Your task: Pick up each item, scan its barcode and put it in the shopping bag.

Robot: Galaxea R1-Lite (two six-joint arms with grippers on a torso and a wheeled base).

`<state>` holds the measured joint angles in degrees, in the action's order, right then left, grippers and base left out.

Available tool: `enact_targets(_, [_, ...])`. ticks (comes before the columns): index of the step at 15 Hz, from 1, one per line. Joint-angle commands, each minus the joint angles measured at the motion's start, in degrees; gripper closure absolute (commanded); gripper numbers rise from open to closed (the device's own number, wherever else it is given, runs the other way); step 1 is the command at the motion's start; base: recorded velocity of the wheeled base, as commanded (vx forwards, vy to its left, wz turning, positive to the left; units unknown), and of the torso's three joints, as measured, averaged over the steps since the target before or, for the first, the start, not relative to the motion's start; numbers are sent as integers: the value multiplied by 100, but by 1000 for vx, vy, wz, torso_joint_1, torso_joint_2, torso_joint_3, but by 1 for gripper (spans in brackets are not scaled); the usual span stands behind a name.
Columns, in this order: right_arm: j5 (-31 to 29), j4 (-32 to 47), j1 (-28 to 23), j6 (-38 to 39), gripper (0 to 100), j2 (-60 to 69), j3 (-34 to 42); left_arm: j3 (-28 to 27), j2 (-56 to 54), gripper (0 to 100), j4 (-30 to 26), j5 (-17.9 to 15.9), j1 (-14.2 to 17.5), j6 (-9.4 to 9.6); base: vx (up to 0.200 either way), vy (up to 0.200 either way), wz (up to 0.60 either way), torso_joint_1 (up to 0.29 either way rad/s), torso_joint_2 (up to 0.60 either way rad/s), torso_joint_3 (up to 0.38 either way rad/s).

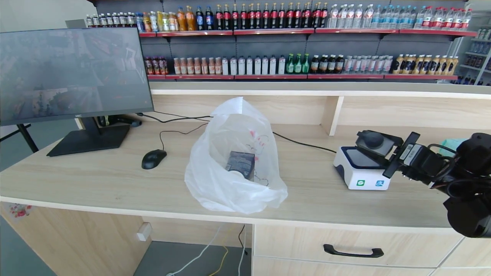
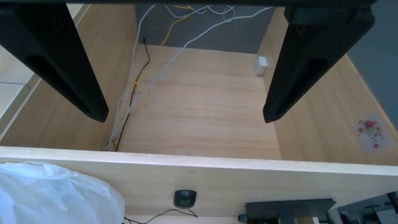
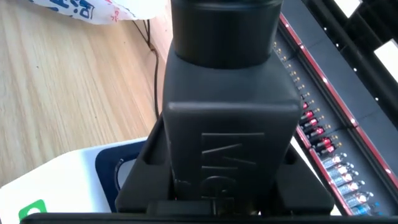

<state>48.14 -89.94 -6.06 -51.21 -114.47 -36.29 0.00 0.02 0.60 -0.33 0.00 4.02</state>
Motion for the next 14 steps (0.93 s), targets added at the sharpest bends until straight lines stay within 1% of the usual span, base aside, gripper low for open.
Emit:
enact_targets(1, [20, -6, -27, -20, 100, -5, 8, 0, -2, 0, 2, -2, 0, 11, 0, 0, 0, 0, 0, 0])
enact_targets(3, [29, -6, -18, -38, 100, -5, -36, 0, -2, 0, 2, -2, 0, 11, 0, 0, 0, 0, 0, 0])
enact_targets(5, [178, -6, -9, -135, 100, -67, -1, 0, -2, 0, 2, -2, 0, 11, 0, 0, 0, 0, 0, 0])
enact_targets(9, [187, -6, 35, -91, 100, 4, -53, 0, -2, 0, 2, -2, 0, 11, 0, 0, 0, 0, 0, 0])
enact_targets(14, [187, -6, 52, -99, 100, 91, 70, 0, -2, 0, -7, -2, 0, 2, 0, 0, 0, 0, 0, 0])
